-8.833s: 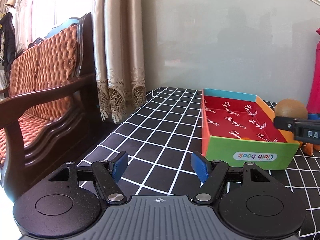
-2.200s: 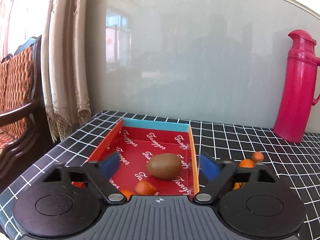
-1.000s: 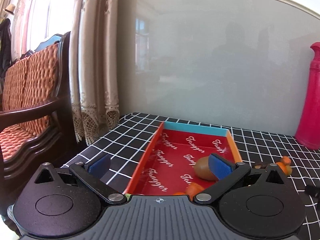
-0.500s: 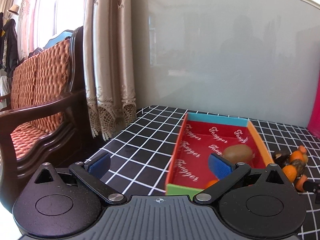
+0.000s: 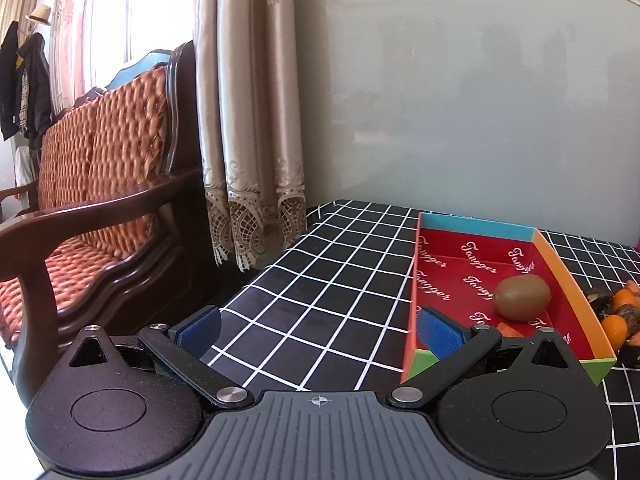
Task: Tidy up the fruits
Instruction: 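Move the right tool to the fruit pile and grasp a carrot slice, then carry the carrot slice with the right tool into the box and release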
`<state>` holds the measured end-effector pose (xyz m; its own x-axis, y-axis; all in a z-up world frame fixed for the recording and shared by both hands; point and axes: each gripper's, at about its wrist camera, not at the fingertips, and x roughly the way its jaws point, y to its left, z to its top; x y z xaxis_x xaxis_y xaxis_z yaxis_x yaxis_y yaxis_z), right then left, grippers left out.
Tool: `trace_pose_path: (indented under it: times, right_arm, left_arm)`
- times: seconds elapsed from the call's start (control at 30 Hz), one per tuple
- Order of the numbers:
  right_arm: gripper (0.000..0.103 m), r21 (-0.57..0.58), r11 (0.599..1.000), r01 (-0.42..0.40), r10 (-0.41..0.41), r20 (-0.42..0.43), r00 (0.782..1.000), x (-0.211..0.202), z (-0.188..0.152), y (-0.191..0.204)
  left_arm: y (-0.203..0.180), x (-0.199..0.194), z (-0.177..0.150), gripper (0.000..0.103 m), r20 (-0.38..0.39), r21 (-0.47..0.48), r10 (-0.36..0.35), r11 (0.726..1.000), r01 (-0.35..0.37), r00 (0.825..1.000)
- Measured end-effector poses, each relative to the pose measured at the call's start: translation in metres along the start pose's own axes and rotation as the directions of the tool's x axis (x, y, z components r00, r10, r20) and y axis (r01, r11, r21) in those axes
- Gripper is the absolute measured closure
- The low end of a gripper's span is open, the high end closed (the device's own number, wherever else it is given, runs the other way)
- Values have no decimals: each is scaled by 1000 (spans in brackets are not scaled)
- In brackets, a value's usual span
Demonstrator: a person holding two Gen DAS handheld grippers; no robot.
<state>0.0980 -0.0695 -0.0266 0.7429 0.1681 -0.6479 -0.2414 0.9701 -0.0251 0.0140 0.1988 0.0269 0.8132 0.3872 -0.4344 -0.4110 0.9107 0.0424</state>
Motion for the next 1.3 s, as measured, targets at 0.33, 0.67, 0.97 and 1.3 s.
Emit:
trace_pose_path:
  times: [0.33,0.67,0.97,1.3]
  right_arm:
    - [74,0,999,-35,34,123,992,-29,16,14]
    - [74,-47,989,-141,148,231,962,-45,32,52]
    - [73,-111,974,-195,214,192,958,-33,30,94]
    - [58,-84,987,-139,156,254,955,-43,27,75]
  left_arm:
    - [8,0,-1,0,-1,-7,7,1000,-7,1000]
    - [21,1,-4,0,-14,-17,28,999,-29,999]
    - [14,1,-5,0,-19,6,25,1000,-25,1000]
    - [7,-1,-3,0,-14,2,8,1000,-8,1000]
